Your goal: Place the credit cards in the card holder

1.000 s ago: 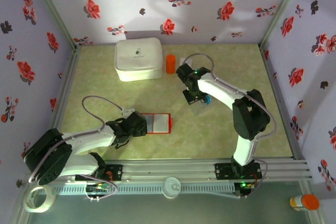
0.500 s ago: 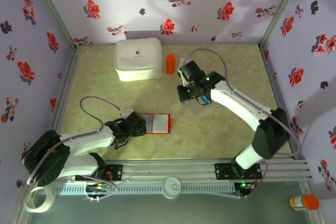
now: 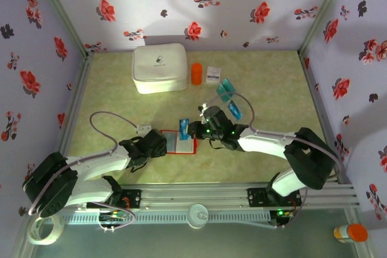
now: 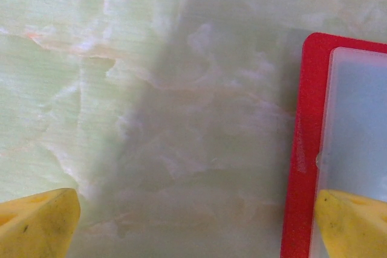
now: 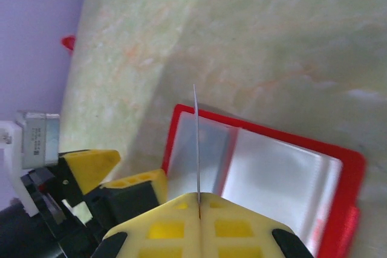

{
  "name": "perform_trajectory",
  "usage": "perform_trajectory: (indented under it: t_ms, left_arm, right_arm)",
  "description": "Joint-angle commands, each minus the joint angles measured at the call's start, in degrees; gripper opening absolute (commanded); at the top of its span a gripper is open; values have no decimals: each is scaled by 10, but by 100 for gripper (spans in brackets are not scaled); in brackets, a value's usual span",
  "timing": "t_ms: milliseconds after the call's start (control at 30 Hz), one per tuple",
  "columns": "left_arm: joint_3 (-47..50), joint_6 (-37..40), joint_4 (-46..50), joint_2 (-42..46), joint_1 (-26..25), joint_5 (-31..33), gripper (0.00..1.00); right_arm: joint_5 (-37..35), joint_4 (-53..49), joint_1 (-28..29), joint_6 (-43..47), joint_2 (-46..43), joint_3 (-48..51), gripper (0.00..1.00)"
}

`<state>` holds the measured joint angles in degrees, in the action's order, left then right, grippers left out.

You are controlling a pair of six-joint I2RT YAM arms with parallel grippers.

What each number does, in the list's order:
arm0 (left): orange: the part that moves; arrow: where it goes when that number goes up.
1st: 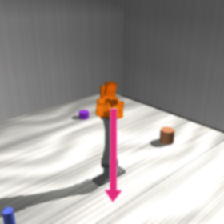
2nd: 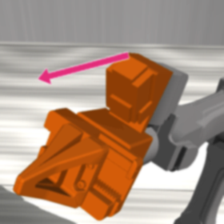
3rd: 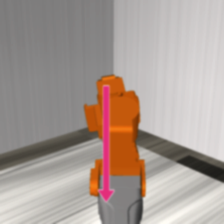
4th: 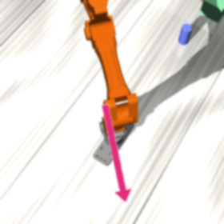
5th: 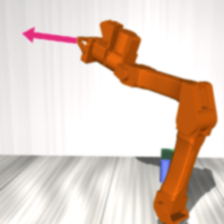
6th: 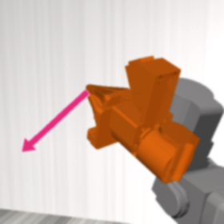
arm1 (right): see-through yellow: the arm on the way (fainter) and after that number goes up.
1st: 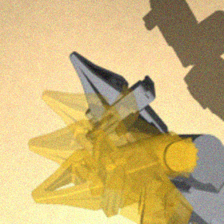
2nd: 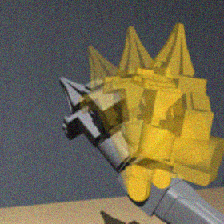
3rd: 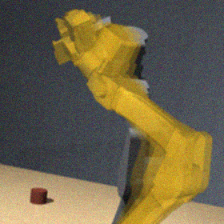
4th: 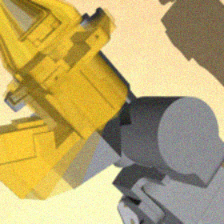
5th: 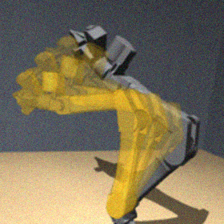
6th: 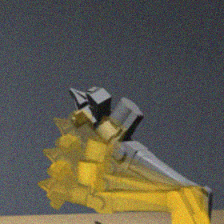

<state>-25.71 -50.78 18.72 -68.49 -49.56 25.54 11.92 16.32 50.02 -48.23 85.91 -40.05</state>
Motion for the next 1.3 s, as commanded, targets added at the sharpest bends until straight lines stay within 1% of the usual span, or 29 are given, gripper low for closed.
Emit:
perform_trajectory:
  t_ms: [0,233,333,667,1267]
  left_arm:
    - [8,-16,15,-3,-3,20,100]
    - [8,-19,18,-6,-3,20,100]
    - [8,-21,19,-7,-3,20,100]
    - [12,-28,21,-9,-3,19,100]
    - [17,-31,17,-10,-3,20,99]
  right_arm:
    - [-33,135,16,-54,25,23,0]
    - [-75,234,41,-82,66,67,0]
    - [-83,255,47,-88,78,78,0]
    - [-102,299,53,-105,101,105,0]
    - [-97,361,55,-132,146,120,0]
